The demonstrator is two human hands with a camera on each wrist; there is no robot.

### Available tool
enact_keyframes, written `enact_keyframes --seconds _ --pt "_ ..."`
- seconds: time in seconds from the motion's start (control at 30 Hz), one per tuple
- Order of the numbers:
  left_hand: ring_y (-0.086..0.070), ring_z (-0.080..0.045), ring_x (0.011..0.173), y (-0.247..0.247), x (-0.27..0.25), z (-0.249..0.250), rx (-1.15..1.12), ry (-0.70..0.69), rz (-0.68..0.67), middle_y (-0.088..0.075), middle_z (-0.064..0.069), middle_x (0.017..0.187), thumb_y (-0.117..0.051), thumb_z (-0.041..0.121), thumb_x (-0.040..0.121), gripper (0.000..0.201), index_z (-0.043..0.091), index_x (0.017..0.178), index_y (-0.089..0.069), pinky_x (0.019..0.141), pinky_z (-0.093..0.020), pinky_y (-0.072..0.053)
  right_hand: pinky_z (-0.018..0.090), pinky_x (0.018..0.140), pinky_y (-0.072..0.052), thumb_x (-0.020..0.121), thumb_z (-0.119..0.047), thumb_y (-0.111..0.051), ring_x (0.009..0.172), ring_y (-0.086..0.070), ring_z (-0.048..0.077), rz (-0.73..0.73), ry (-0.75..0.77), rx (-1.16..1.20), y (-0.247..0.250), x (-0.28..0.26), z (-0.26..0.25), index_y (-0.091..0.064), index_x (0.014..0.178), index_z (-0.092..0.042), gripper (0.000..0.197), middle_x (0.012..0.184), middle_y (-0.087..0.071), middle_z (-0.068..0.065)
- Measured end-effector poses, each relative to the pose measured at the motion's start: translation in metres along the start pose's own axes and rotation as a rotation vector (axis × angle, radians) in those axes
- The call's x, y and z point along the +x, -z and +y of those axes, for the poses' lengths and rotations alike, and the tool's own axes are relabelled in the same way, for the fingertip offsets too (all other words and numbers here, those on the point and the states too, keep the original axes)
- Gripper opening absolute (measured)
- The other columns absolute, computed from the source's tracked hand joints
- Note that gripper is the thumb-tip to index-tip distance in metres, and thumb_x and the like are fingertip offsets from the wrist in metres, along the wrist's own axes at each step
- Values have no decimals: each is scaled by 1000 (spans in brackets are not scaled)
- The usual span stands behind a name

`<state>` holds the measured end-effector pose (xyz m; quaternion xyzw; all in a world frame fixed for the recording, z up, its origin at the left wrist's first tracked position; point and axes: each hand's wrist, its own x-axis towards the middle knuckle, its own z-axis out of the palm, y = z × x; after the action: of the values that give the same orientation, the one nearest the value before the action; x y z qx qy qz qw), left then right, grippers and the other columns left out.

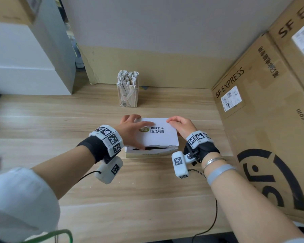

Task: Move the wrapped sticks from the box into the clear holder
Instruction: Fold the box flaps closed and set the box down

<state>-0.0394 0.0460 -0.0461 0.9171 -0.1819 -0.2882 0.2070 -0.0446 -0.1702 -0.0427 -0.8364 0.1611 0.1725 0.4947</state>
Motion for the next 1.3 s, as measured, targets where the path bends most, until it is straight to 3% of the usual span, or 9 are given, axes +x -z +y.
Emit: enact_keyframes --seconds 0.13,0.27,0.33,0.43,0.53,0.7,0.8,1.0,1.3 --pt "3 -35 142 -3 1 -2 -40 52 53 -3 -5 155 -80 40 64 86 49 136 -35 114 -54 -17 25 98 -39 88 -16 -63 106 -52 9 1 60 -92 -1 3 4 -65 107 -10 21 113 -61 -4" --pt "-5 -46 141 -12 10 -10 -162 210 121 6 -8 156 -69 52 70 77 48 137 -32 117 -51 -18 34 105 -42 81 -17 -71 111 -55 14 16 70 -113 -5 7 8 -62 103 -16 23 110 -59 -8" --pt "-12 -44 141 -16 14 -12 -256 248 135 1 -11 157 -65 51 72 80 41 142 -28 117 -43 -22 30 103 -41 79 -15 -72 115 -54 15 1 64 -155 -7 8 12 -61 103 -19 26 115 -59 -7" --pt "-29 -41 135 -26 15 -6 -411 283 186 -6 -18 152 -73 24 77 83 38 144 -26 112 -36 -31 21 92 -34 78 -8 -71 118 -52 18 15 83 -216 -13 7 16 -56 103 -19 31 125 -57 0" --pt "-40 -41 127 -25 21 -1 -466 284 216 -23 -23 145 -73 22 77 84 34 145 -25 108 -36 -34 16 86 -29 81 -12 -68 106 -49 16 85 68 -198 -16 9 17 -56 108 -20 31 127 -50 4" --pt "-52 -36 116 4 44 7 -414 182 231 -47 -22 136 -51 32 91 58 25 145 -29 97 -39 -42 23 103 -33 86 -19 -63 124 -48 22 189 64 -148 7 24 5 -55 124 -19 39 135 -45 8" --pt "-53 -32 118 19 64 21 -417 97 282 -47 -15 141 -47 28 94 52 22 144 -32 99 -39 -43 27 109 -31 90 -20 -59 132 -42 21 220 58 -125 26 43 -4 -50 133 -21 45 143 -43 6" --pt "-42 -28 131 36 117 31 -455 56 332 -42 -11 146 -47 27 95 51 23 144 -32 110 -38 -35 31 116 -29 92 -20 -54 140 -35 21 236 75 -151 48 95 -16 -42 141 -22 50 150 -39 4" --pt "-47 -30 127 34 156 20 -424 152 384 -43 -12 144 -41 28 97 50 31 145 -27 104 -37 -39 27 116 -22 95 -18 -48 145 -24 22 196 70 -173 43 143 -16 -36 145 -22 51 156 -21 10"
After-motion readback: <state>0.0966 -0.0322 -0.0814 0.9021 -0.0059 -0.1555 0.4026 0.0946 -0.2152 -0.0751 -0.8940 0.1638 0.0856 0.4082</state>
